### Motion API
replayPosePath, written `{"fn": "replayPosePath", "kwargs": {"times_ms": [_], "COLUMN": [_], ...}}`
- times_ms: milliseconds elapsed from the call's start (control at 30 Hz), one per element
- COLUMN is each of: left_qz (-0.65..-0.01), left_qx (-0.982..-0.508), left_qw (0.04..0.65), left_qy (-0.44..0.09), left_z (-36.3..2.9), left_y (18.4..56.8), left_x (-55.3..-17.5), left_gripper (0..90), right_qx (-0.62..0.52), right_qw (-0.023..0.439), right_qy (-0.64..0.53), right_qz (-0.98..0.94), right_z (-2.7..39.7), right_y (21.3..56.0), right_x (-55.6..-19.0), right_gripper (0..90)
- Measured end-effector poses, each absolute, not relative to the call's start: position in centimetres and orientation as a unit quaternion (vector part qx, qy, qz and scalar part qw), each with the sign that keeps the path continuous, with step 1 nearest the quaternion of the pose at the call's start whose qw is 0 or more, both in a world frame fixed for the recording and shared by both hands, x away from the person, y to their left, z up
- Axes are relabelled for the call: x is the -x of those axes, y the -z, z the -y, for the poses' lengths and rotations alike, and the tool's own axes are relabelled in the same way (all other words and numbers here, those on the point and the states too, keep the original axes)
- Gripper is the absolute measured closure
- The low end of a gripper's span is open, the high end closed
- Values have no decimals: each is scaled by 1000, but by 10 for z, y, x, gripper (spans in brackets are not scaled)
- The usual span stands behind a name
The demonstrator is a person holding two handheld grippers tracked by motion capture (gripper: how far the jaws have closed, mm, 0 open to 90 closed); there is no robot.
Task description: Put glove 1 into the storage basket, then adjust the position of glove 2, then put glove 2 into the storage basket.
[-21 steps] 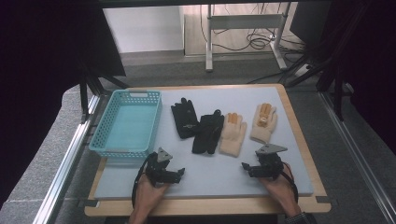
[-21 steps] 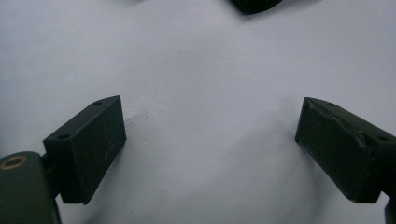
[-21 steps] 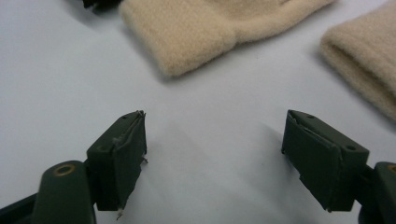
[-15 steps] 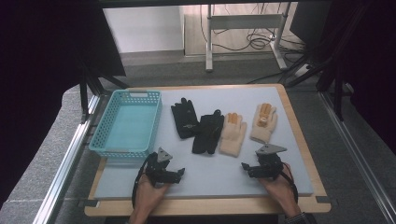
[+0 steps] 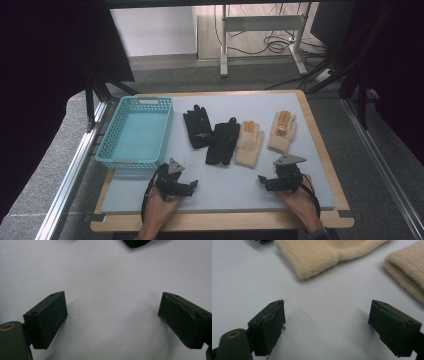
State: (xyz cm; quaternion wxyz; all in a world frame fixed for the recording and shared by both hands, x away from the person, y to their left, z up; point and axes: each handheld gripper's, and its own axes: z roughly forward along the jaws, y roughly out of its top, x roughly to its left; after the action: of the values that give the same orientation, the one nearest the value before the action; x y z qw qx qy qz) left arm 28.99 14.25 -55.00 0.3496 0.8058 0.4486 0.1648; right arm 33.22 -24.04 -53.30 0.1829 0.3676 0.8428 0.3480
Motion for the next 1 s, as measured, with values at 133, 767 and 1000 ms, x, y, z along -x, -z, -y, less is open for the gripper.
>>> {"fn": "replayPosePath", "kwargs": {"times_ms": [133, 767, 1000], "left_qz": [-448, -449, -448], "left_qx": [-806, -806, -806], "left_qw": [349, 350, 350], "left_qy": [-165, -164, -164], "left_z": [-143, -143, -143], "left_y": [550, 550, 550], "left_x": [-290, -290, -290], "left_gripper": [86, 86, 86], "right_qx": [-371, -366, -366], "right_qw": [183, 167, 160], "right_qy": [-348, -357, -359], "right_qz": [-842, -843, -844], "right_z": [240, 244, 240], "right_y": [533, 523, 514], "right_x": [-332, -333, -340], "right_gripper": [125, 222, 221]}}
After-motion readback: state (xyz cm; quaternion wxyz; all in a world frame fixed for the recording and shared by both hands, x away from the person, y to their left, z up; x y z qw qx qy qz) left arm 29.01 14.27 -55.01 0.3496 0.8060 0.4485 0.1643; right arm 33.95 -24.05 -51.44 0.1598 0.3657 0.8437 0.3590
